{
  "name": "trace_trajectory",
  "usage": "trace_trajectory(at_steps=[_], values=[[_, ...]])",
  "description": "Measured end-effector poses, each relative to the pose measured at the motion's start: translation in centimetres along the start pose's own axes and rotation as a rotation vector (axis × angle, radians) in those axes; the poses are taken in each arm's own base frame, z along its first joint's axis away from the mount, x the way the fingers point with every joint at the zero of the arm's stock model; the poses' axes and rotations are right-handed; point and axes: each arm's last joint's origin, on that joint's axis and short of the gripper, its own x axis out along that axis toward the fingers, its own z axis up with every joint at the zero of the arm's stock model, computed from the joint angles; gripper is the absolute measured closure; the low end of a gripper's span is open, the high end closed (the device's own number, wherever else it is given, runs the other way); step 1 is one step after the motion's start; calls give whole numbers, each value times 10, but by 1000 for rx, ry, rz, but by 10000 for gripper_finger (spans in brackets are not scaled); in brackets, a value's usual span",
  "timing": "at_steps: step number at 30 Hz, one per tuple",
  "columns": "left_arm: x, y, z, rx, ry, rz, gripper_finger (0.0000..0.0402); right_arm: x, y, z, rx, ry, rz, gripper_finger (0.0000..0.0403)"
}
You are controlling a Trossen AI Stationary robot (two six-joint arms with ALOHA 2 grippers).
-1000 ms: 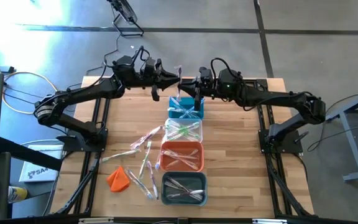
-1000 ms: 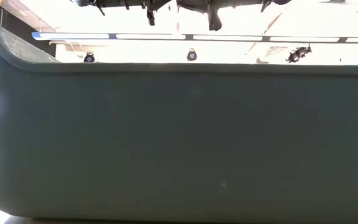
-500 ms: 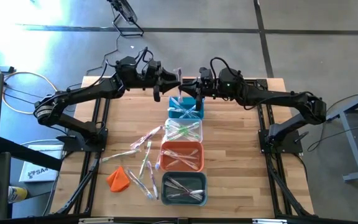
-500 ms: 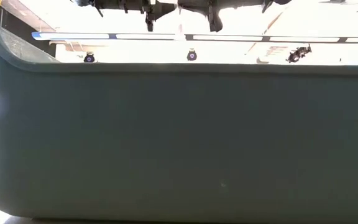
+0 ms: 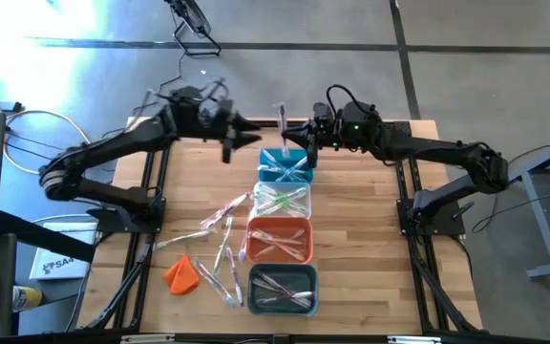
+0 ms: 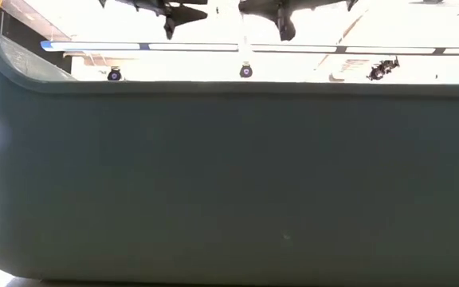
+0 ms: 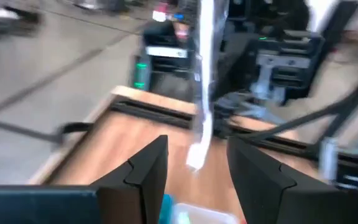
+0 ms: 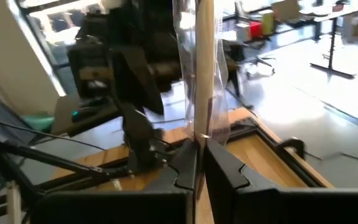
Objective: Pick & Place Toothbrushes
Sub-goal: Put the violet toothbrush into the green bin
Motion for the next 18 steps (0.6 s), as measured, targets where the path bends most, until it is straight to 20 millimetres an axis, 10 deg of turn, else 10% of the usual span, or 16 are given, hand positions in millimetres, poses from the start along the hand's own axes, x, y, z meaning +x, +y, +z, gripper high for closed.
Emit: trace_trajectory(at_steps=[6,18], values=[[-52,-23,4,113,-89,33,239,-14,25,4,-3,-9,-70,395],[-131,-49,-57,45,-121,23,239,-24,127,-5,3,-49,-252,395]])
